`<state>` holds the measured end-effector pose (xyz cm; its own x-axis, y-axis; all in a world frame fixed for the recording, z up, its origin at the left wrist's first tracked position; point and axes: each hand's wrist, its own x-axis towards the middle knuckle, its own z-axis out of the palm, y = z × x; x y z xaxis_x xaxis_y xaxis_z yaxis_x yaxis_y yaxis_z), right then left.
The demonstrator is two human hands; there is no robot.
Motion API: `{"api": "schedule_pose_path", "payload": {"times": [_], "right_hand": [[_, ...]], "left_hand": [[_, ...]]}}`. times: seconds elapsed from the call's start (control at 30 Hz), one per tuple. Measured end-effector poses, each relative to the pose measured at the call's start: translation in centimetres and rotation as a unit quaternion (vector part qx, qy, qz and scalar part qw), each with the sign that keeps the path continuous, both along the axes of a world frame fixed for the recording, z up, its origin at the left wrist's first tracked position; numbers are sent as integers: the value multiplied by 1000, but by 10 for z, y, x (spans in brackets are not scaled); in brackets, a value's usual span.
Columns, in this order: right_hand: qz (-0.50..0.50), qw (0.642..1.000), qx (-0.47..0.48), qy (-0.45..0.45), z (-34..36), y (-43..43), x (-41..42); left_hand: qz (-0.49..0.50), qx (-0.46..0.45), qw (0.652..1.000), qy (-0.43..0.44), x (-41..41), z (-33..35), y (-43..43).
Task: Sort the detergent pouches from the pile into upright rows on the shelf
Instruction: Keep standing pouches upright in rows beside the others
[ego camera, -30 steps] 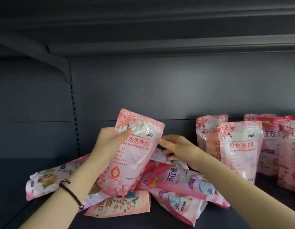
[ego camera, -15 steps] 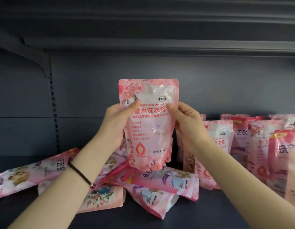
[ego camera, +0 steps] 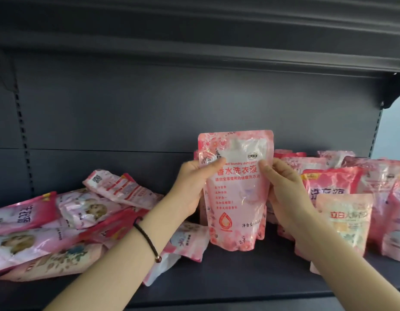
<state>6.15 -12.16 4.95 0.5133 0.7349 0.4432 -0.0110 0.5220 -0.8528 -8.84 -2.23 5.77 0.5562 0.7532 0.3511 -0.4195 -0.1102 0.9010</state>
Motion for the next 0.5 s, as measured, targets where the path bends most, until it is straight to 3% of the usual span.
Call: {"api": "schedule_pose_path", "payload": {"times": [0.33,0.5], "right_hand": [[1,996,-87,19,-42,-9,28],[6,995,-97,-21,-41,-12,31]], "left_hand": [[14,-23,998,62,27,-40,-5],[5,16,997,75,20,-44,-5]]}}
